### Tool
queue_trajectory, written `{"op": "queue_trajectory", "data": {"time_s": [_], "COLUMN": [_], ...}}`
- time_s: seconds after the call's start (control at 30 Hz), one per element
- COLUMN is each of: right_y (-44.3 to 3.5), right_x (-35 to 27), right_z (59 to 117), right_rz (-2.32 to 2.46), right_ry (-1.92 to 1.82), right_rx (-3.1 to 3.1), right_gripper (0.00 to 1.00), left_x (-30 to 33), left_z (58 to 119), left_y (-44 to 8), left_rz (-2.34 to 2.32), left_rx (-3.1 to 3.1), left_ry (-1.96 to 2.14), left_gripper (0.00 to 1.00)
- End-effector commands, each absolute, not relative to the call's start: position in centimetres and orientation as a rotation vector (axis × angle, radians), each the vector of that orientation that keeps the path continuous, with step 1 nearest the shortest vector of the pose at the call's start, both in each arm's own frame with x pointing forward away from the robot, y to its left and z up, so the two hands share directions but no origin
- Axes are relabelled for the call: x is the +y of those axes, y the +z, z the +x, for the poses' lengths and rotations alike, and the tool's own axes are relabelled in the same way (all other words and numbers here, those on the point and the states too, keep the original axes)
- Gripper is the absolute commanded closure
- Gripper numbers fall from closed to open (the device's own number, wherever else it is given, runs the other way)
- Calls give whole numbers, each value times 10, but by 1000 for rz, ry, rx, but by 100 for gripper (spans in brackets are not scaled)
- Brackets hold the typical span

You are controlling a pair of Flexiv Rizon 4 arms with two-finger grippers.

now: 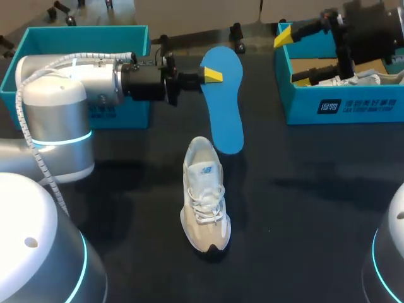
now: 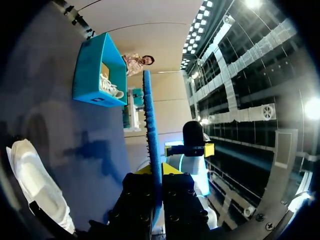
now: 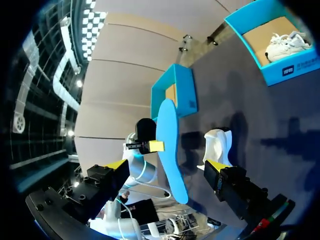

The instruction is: Take the shoe out of the shoebox, open the shoe tongue, remove and reinsert the insole, then place the shoe into the shoebox

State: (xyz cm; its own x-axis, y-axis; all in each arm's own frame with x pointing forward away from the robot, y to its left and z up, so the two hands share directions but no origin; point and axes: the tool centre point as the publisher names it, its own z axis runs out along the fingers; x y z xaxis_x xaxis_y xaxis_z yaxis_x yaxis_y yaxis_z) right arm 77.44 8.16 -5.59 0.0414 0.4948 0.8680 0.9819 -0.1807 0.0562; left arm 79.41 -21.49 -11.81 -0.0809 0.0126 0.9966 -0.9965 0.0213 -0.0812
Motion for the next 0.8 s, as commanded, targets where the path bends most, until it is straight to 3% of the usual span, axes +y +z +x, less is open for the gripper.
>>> {"op": "queue_trajectory", "data": {"time_s": [0.03, 0.8], "right_y": [-46, -21], "right_x": [90, 117], "right_z": [777, 777], "right_rz": [-1865, -2041], "right_ry": [-940, -559], "right_rx": [-1596, -1803], "right_gripper": [0, 0], "left_x": [-222, -223], "left_z": [801, 801], "left_y": [-121, -122], "left_rz": [1151, 1153], "left_rx": [-1241, -1235], "left_ry": [1236, 1235], "left_gripper": [100, 100]}}
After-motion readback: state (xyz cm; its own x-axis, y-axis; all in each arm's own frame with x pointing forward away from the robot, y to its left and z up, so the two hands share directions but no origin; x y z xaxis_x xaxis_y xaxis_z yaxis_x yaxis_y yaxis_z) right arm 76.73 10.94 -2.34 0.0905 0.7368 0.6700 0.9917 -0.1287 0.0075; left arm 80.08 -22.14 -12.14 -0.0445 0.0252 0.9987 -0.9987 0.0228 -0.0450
